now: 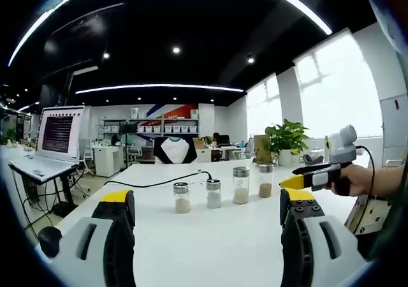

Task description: Rotate the seasoning bottle until the label or dispensing opening points toward the visible target arrow and the bottle remains upright within the marked orientation range

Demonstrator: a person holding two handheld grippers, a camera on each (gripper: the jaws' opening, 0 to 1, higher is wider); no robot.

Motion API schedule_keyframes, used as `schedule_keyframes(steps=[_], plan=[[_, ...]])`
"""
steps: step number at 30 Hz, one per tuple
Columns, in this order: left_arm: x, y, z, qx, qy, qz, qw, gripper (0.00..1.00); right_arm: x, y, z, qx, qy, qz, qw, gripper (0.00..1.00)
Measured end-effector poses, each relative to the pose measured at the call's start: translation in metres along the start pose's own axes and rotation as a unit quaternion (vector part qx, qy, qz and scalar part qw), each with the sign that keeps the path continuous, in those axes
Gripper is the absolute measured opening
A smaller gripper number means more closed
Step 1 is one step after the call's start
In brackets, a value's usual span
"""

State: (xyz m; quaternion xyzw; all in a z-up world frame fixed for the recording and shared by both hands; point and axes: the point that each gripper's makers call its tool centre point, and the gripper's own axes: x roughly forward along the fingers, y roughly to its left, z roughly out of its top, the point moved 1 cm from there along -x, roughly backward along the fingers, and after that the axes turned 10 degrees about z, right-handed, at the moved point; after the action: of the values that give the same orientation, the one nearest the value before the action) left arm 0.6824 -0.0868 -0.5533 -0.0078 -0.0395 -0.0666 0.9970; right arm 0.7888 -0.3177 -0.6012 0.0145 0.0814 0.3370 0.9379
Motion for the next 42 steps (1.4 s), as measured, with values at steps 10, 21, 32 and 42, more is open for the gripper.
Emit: schedule_keyframes(steps=[10,21,32,42], plan=[[-0.001,0.000,0.002,0.000,-0.001,0.002,1.0000,1.00,0.020,-0.014,-0.002,-0.012,0.009,0.004,0.9999,0.97],[-0.003,-0.002,0.002,0.002,0.002,0.001,1.0000,1.00,0.052,-0.027,-0.009,0.004,0.019,0.017,0.9997,0.95],[-0.004,0.001,0.004,0.001,0.003,0.005,1.0000,1.00,0.078,-0.034,-0.010,-0.003,0.038,0.026,0.9989,0.94],[-0.005,0.002,0.001,0.005,0.014,0.006,0.9999,1.00,0.104,-0.046,-0.021,-0.008,0.066,0.024,0.9975,0.92]])
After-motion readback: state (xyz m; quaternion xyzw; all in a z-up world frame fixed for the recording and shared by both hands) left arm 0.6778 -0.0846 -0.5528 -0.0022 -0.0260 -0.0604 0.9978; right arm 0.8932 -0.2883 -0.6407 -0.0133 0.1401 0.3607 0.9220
